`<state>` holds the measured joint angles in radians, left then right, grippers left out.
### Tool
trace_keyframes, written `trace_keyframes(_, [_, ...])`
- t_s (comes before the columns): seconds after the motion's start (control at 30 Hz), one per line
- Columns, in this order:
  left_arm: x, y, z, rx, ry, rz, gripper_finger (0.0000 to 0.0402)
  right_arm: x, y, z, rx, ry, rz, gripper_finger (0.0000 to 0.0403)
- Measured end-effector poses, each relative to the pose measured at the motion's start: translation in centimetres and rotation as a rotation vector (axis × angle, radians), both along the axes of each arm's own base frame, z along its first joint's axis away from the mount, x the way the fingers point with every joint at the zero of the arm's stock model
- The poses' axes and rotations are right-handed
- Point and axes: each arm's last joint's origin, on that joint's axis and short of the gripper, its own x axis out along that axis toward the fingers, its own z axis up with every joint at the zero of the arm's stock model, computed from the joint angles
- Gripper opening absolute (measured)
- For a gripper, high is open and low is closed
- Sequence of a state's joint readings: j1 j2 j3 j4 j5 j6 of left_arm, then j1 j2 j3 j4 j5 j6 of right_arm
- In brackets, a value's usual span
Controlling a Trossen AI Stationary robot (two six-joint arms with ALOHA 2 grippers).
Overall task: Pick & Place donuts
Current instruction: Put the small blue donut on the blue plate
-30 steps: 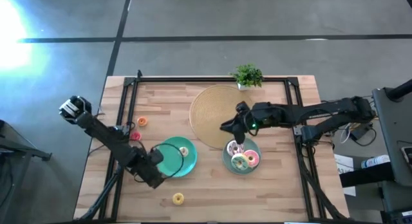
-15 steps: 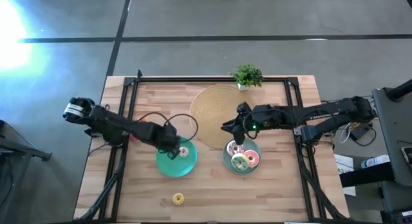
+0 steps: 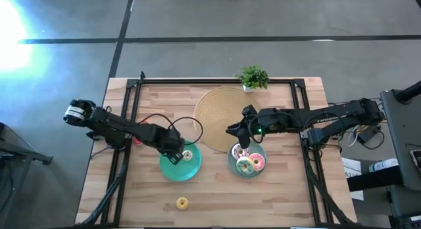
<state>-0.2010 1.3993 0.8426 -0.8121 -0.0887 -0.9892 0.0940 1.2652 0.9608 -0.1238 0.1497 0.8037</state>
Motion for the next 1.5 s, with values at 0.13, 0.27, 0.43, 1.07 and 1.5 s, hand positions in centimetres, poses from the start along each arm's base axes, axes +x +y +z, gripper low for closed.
trace_keyframes(0.13, [-0.1,-0.5,0.6,0.003,-0.028,-0.029,0.0137,0.0,0.0,0.0,-0.002,0.001,0.001,0.0114])
trace_keyframes(0.27, [-0.1,-0.4,0.6,0.017,-0.021,-0.010,0.0138,0.0,0.0,-0.1,-0.003,0.004,0.000,0.0114])
trace_keyframes(0.43, [-0.1,-0.4,0.8,-0.019,-0.034,0.009,0.0138,0.0,0.0,-0.2,0.003,0.009,-0.002,0.0114])
trace_keyframes(1.07, [0.1,-1.0,2.2,-0.011,-0.157,-0.021,0.0138,3.1,0.6,-4.4,0.178,0.053,0.021,0.0114])
trace_keyframes(1.5, [-0.6,-1.1,1.6,-0.005,-0.061,-0.065,0.0138,8.1,1.5,-8.1,0.285,0.015,0.161,0.0114])
